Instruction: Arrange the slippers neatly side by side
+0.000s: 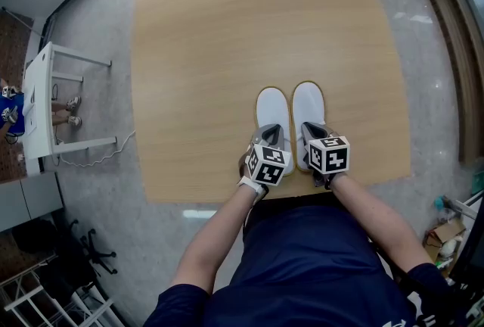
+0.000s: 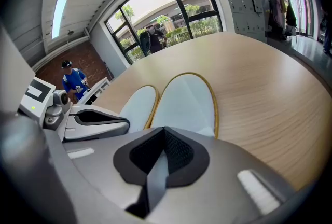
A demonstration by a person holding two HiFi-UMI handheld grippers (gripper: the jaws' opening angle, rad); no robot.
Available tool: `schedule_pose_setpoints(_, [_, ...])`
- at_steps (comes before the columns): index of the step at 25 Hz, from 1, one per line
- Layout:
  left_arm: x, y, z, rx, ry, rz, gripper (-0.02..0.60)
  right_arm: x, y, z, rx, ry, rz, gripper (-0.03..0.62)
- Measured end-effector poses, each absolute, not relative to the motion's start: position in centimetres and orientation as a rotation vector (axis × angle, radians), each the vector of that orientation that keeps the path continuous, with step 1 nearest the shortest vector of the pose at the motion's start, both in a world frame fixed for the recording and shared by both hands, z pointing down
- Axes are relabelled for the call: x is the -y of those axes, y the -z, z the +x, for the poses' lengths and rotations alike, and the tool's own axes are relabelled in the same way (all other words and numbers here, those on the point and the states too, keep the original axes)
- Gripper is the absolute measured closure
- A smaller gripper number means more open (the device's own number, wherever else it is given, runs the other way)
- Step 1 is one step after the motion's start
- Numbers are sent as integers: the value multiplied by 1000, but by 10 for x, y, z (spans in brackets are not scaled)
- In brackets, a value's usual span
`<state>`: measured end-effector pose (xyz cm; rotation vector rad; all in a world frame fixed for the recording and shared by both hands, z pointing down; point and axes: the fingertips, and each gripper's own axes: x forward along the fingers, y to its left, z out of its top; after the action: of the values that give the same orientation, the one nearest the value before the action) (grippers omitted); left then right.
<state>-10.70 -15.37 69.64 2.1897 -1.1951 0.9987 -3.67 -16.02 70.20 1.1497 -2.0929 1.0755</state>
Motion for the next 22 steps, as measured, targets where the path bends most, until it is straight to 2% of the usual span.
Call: schedule_pose_setpoints(22, [164,-688,-106,1153,-834,2165,578,164,-707,-35,2104,-1123,1094,586])
